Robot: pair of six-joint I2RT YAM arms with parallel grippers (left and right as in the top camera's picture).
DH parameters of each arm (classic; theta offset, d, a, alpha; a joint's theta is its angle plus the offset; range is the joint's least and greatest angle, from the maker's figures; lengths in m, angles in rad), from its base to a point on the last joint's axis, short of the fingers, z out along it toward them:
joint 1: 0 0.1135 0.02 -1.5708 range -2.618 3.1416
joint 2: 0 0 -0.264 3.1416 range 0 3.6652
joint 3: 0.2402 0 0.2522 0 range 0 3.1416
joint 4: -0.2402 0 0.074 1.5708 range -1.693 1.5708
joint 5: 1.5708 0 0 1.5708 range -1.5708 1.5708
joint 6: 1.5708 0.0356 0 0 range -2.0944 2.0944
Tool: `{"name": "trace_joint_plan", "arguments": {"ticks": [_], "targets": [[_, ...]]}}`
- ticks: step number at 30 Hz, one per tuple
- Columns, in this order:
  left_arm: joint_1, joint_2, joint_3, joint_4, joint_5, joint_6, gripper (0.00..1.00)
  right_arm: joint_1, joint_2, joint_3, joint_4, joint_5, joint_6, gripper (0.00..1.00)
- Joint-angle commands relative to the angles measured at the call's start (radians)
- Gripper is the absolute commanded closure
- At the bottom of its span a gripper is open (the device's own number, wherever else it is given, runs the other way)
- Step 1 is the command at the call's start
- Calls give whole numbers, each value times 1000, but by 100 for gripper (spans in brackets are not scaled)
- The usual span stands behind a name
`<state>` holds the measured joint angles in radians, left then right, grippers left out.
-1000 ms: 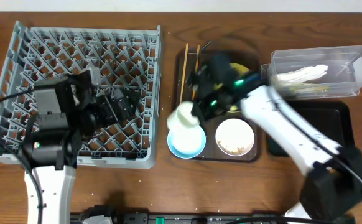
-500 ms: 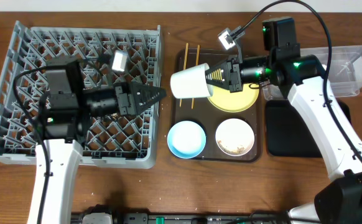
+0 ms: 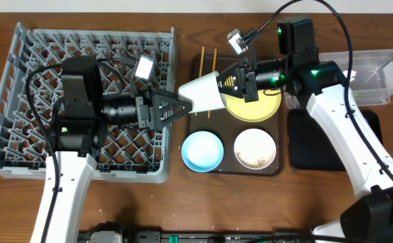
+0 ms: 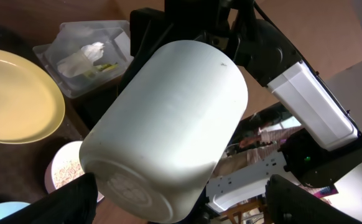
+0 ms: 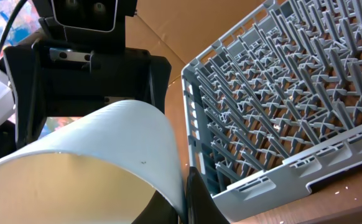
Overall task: Sort waste into correct bins and load items into the dishwasher
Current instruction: 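Lift the cup toward the left gripper and grasp it with the left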
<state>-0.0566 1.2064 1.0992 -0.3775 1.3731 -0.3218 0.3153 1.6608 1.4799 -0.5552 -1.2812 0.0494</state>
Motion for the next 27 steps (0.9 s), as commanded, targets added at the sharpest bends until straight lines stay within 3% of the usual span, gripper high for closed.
{"name": "trace_joint_plan", "arguments": {"ticks": [1,9,11,22,27], "targets": [[-47,0,16,13,82,2,12,52,-4,10,7,-95,24,99],[-47,0,16,14,82,3,11,-82,-14,11,21,-138,74,99],[-47,0,16,17,81,3,6,-89,-14,10,19,-142,79,99],[-48,0,16,25,13,3,3,34,-13,10,19,-174,57,99],[-48,0,16,25,3,3,14,79,-13,10,21,-100,58,99]]}}
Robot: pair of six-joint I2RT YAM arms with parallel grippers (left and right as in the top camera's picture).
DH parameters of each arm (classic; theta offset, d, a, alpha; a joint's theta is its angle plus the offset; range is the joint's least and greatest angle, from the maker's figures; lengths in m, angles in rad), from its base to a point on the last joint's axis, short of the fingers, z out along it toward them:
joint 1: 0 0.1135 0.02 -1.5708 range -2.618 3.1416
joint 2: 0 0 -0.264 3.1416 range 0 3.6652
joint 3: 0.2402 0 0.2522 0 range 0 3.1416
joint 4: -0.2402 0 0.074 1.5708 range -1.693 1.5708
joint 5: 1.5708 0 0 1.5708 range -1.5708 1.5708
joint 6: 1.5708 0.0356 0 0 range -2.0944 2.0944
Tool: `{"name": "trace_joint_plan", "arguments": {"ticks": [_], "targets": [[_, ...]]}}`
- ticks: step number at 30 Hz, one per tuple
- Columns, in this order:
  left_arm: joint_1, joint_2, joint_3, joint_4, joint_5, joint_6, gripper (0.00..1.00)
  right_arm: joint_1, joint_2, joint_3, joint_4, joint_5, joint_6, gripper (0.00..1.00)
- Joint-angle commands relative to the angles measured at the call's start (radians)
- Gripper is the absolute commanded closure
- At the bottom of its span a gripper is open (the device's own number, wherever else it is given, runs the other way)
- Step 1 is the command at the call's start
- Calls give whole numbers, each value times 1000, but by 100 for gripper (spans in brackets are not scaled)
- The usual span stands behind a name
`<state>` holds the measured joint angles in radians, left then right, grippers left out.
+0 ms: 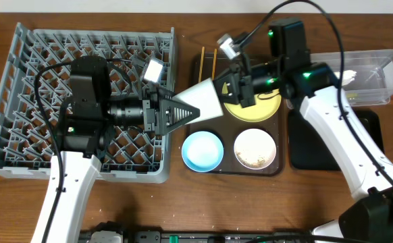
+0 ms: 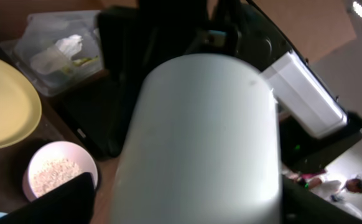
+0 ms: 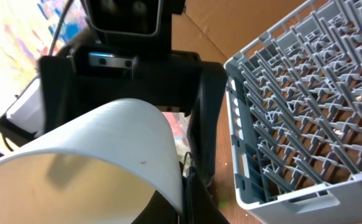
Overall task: Sort waste into correct bins and load items into the dishwasher
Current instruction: 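Lift the cup toward the left gripper and grasp it with the left, then lower the white cup into the dish rack with the left gripper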
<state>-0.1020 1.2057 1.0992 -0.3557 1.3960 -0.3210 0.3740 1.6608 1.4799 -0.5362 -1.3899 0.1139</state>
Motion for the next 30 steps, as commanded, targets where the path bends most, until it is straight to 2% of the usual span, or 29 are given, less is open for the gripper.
{"name": "trace_joint_plan", "arguments": {"ticks": [1,8,10,12,14,15,17,19,20,24,26,27,30], "targets": [[-2,1,16,3,-20,2,17,23,-13,10,2,23,-6,99],[-2,1,16,3,-20,2,31,25,-13,10,2,32,-6,99],[-2,1,16,3,-20,2,35,31,-13,10,2,35,-6,93],[-2,1,16,3,-21,2,36,32,-13,10,-1,62,-6,81],[-2,1,16,3,-32,2,36,31,-13,10,-7,79,-6,76],[-1,1,16,3,-45,2,37,25,-13,10,-7,80,-6,69],[3,1,16,2,-76,3,38,10,-13,10,-10,86,-6,46],[22,-1,16,-12,-111,12,41,-6,-14,10,-42,172,-7,23],[37,-4,16,-23,-116,24,41,-12,-16,10,-69,232,-7,19],[175,-31,16,-150,-229,82,41,-53,-31,10,-218,472,-46,17],[258,-47,16,-237,-326,85,41,-80,-41,10,-277,513,-69,17],[329,-64,16,-327,-429,85,41,-104,-47,10,-316,529,-79,17],[397,-93,16,-455,-595,82,42,-121,-49,10,-349,539,-79,17]]}}
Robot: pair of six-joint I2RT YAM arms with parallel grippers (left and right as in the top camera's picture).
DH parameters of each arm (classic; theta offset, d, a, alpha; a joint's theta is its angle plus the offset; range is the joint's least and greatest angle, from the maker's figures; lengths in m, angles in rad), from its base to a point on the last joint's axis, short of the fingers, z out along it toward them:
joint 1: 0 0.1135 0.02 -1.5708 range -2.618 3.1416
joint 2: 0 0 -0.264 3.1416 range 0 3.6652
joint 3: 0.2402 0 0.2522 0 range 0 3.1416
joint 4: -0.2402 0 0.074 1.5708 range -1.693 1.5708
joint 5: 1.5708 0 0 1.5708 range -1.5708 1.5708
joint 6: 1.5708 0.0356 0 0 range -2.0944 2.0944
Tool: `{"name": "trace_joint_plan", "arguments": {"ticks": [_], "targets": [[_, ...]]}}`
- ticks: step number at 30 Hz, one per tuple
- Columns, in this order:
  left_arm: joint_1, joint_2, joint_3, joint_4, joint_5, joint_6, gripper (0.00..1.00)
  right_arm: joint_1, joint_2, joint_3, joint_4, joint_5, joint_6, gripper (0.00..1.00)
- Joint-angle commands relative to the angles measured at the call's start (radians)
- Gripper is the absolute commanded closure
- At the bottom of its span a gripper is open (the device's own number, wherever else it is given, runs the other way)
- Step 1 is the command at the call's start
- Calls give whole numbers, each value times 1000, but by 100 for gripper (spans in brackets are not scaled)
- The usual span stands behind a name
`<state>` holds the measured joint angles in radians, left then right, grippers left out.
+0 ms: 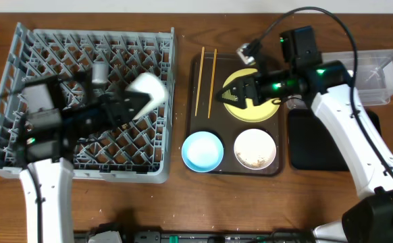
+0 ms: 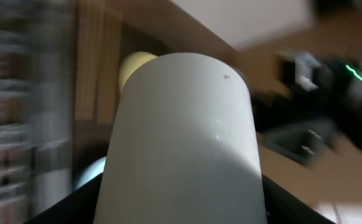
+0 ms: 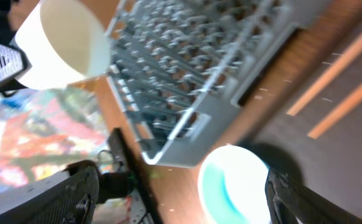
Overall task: Sort waste into correct bins and load items into the dishwasher
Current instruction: 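Lower the white cup into the dish rack with the left gripper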
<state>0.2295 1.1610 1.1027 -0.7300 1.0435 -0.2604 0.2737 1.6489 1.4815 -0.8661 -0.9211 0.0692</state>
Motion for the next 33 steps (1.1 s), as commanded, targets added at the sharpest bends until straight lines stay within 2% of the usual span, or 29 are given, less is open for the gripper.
{"name": "trace_joint_plan", "arguments": {"ticks": [1,7,11,13,19,28,30,33], "targets": [[81,-60,13,-131,-315,9,42,-20,-37,9,-27,76,-34,17],[95,-90,13,-352,-673,-48,42,-16,-37,9,-60,113,-34,16],[95,-86,13,-433,-892,-103,42,-15,-37,9,-77,142,-33,16],[97,-85,13,-439,-954,-121,41,-11,-37,9,-89,166,-33,16],[130,-55,12,-436,-976,-145,41,3,-37,9,-96,188,-33,16],[129,126,10,-449,-853,-137,41,5,-37,9,-97,199,-33,15],[129,157,10,-459,-826,-137,36,5,-37,9,-104,199,-33,15],[129,189,10,-455,-768,-114,35,5,-37,9,-114,199,-33,15]]}}
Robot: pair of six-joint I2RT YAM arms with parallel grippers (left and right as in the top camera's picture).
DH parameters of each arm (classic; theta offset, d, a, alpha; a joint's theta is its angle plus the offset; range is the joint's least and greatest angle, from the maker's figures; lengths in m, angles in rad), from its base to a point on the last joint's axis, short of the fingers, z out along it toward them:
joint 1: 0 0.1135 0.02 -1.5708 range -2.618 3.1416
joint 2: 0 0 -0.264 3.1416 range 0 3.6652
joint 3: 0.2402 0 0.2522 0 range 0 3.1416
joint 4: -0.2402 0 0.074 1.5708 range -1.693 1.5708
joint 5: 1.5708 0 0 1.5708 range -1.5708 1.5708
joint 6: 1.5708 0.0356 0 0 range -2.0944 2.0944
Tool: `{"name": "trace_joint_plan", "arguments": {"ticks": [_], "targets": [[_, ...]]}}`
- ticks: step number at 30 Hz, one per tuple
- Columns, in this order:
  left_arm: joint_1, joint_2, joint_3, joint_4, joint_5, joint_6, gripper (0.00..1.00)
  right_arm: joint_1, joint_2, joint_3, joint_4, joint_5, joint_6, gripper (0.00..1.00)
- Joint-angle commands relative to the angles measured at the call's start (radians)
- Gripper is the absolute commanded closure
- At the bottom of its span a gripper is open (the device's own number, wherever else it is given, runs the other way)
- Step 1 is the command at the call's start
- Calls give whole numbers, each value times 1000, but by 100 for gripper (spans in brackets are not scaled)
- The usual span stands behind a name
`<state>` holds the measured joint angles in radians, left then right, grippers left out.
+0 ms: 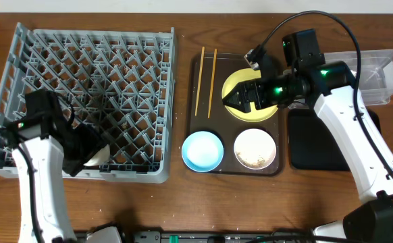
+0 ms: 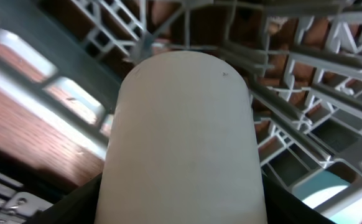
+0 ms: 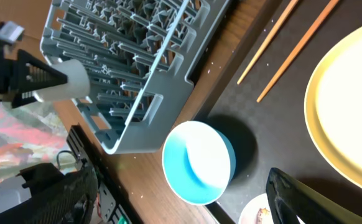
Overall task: Sort waste into correct bins and load items into the dishwasher
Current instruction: 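Lower the white cup into the dish rack with the left gripper, then grasp the rim of the white rice bowl with the right gripper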
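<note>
A white cup fills the left wrist view, with my left gripper shut on it. In the overhead view the cup sits low at the front of the grey dish rack, among its tines. My right gripper hangs open and holds nothing, above the yellow plate on the brown tray. The tray also carries a blue bowl, a white bowl with crumbs and two chopsticks. The right wrist view takes in the cup at the rack's edge.
A clear plastic bin with some waste stands at the back right. A black bin lies right of the tray. The rack takes up the left half of the table, and bare wood runs along the front edge.
My left gripper has moved the cup from above the rack's right side down to its front part. My right gripper stays open over the yellow plate, shifted slightly.
My right gripper first held the cup by its rim above the tray's left edge, with my left gripper open around its base. Then the left one had closed in on it. Then it alone held the cup over the rack, and now low in the rack's front.
</note>
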<state>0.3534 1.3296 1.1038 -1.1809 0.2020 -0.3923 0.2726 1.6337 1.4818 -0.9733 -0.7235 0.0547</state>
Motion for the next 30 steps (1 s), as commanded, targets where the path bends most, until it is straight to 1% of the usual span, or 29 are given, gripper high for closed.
{"name": "trace_joint_plan", "arguments": {"ticks": [1,3,4,6,12,15,16,18,20,22,24,26,28,30], "targets": [[5,26,8,-5,80,21,34,6,-22,8,-6,2,-18,15],[5,29,8,-8,78,28,27,6,-22,8,-6,2,-18,15],[5,29,8,-8,78,29,20,6,-22,8,-6,2,-19,15],[5,27,9,-8,78,29,2,6,-22,8,-7,2,-19,15],[5,26,66,-30,79,43,1,6,-22,8,-8,2,-19,16],[5,26,142,-73,92,103,1,6,-22,8,-10,18,-14,16],[1,26,173,-86,129,151,1,10,-22,8,-14,44,2,17],[-15,26,227,-107,219,247,3,26,-22,6,-34,151,67,19],[-52,21,278,-120,298,316,4,56,-22,-4,-60,293,137,20],[-101,11,308,-111,340,353,5,92,-21,-23,-77,396,189,23],[-169,-7,317,-71,368,359,5,133,-21,-59,-77,455,243,28],[-223,-20,317,-35,375,359,8,170,-21,-106,-79,535,367,38],[-267,-27,317,-9,375,358,8,203,-21,-166,-75,610,491,43],[-296,-31,317,11,377,357,8,232,-19,-241,-31,649,557,47]]}}
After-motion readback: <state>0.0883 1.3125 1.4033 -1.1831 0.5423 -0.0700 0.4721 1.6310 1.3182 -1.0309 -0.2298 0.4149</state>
